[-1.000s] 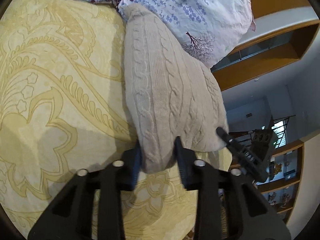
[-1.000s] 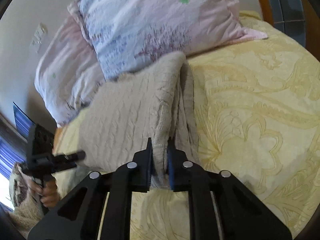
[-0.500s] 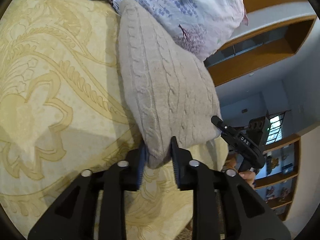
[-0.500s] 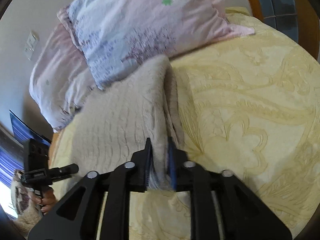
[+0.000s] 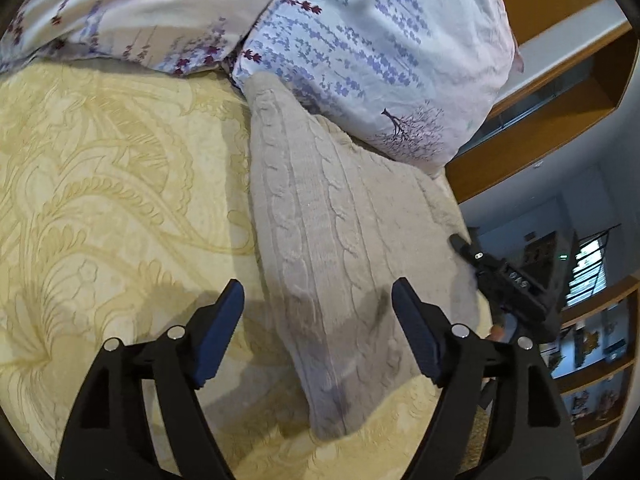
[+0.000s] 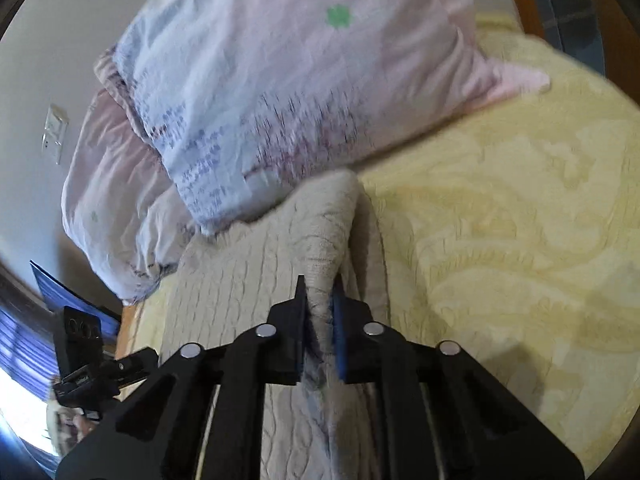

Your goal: Fold small clothes

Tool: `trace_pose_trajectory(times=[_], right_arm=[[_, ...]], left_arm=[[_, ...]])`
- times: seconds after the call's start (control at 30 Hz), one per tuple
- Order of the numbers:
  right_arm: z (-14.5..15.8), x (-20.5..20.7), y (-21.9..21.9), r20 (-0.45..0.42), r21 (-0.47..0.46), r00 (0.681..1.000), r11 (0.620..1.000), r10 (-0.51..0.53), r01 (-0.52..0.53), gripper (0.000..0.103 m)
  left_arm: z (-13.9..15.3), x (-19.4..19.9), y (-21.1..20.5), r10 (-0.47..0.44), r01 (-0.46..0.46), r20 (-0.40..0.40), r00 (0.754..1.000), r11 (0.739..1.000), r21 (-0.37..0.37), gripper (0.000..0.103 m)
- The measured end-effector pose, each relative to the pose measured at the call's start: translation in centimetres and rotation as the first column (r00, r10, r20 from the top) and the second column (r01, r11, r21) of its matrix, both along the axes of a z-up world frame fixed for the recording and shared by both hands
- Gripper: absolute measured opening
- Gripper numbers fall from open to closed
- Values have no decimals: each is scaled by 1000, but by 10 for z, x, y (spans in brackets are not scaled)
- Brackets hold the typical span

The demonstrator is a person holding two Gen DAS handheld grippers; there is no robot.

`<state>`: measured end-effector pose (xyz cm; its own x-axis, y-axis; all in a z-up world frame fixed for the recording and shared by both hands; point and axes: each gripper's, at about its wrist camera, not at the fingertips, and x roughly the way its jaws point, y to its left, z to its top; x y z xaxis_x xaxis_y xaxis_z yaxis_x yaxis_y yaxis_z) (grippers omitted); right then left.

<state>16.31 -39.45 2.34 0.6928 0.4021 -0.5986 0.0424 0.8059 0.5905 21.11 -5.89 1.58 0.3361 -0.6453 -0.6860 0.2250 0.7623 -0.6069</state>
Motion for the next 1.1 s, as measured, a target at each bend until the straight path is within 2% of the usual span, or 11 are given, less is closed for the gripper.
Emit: trace_pose_trajectory(times=[0.1, 0.13, 0.23, 0.33, 0.43, 0.53, 0.83, 0.87, 0.93, 0.97, 1.1], right_arm=[[4, -1, -9, 26, -29, 998, 998, -57, 58, 8], [-1, 3, -11, -1, -54, 997, 996, -72, 72, 8], [-23, 8, -15, -77, -38, 994, 996, -80, 77, 7], [-25, 6, -13, -75, -56, 994, 996, -78, 74, 7], [-29, 10, -9, -112, -93, 991, 993, -77, 67, 7], [-34, 12, -8, -129, -84, 987, 993, -91, 81, 7], [-21, 4, -13, -108, -72, 989, 993, -99, 92, 11], [-19, 2, -16, -109, -57, 989, 994, -102, 97, 15], [-17, 1, -21, -114, -34, 988, 994, -104, 101, 36], [-16, 0, -23, -115, -22, 988, 995, -104, 102, 51], [-15, 1, -27, -116, 30, 990, 996, -77, 81, 68]], left_arm=[[4, 3, -9, -5, 4, 34, 999, 999, 42, 79], [5, 4, -13, -9, 6, 49, 999, 998, 62, 80], [7, 7, -20, -22, 17, 60, 998, 997, 78, 82], [5, 11, -30, -28, 23, 55, 998, 996, 86, 83], [4, 9, -34, -33, 24, 72, 997, 993, 114, 87], [4, 7, -37, -36, 22, 95, 995, 990, 136, 87], [11, 4, -44, -44, 12, 149, 988, 978, 209, 90], [11, 4, -44, -44, 11, 149, 988, 977, 213, 90], [12, 4, -43, -44, 11, 149, 988, 976, 217, 90], [12, 4, -43, -46, 12, 149, 988, 976, 217, 91], [10, 8, -42, -46, 18, 134, 990, 978, 206, 94]])
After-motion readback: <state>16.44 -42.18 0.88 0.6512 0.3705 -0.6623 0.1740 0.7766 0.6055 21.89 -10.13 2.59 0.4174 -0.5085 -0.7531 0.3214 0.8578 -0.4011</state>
